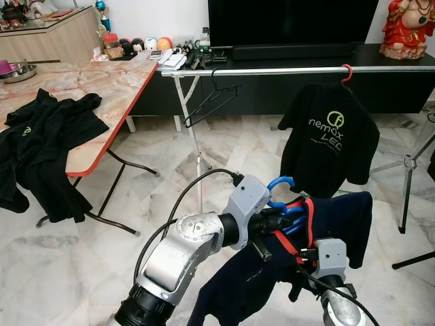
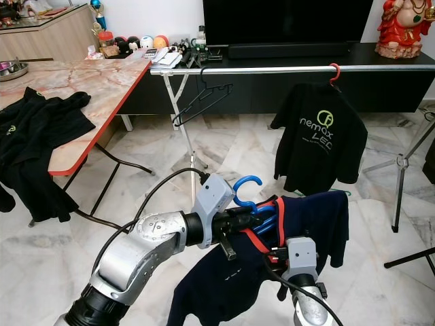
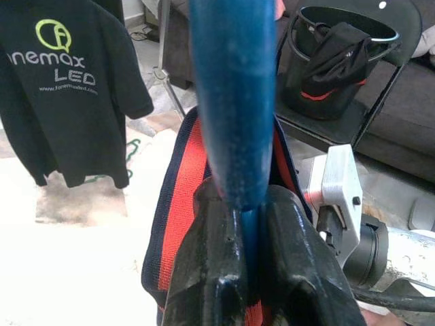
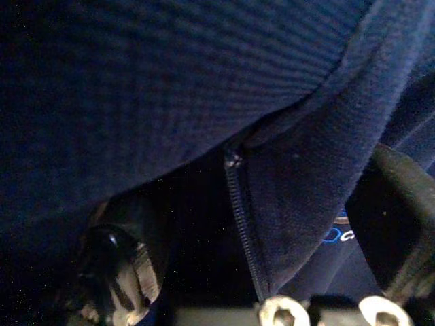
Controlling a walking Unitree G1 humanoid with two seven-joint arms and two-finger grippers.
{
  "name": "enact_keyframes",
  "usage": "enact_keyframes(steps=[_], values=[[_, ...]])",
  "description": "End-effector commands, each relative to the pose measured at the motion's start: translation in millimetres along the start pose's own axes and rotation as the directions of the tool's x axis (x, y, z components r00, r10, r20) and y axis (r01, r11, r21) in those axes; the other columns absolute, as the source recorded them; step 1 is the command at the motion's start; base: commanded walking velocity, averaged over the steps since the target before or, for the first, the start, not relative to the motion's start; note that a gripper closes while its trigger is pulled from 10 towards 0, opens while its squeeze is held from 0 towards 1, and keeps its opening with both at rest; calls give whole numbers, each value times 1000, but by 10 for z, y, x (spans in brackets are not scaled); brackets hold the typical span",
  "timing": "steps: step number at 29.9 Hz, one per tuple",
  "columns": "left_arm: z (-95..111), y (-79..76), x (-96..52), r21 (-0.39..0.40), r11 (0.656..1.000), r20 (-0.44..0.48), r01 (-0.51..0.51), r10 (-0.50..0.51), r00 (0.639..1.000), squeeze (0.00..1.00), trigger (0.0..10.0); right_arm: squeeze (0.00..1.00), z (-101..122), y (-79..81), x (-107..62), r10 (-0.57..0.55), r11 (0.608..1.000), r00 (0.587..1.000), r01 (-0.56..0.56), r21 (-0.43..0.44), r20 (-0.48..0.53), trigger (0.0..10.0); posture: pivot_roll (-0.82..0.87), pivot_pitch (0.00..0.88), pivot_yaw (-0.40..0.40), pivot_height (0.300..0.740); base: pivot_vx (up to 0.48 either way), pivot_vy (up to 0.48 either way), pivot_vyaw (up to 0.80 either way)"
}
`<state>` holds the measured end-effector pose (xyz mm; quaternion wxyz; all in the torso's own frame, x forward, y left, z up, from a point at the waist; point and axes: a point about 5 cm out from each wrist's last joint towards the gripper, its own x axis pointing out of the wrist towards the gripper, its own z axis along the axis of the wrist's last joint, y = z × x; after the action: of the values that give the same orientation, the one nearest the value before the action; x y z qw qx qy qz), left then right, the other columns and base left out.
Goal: Hang hanger
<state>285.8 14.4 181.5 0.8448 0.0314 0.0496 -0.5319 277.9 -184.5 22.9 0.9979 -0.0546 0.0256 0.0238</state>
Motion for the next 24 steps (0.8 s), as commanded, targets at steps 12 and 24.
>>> enact_keyframes(steps=[12,24], values=[[24,-30,-20,19,1000,24,10,-10,1000,0,10000,0,-78,61,-45,-35,999,999,35,16,-36,0,14,44,24,740,0,0,0],[18,30,-43,24,999,22,-24,24,999,0,10000,0,-87,43,-48,-60,998,997,61,11,-45,0,15,54,25,740,0,0,0]])
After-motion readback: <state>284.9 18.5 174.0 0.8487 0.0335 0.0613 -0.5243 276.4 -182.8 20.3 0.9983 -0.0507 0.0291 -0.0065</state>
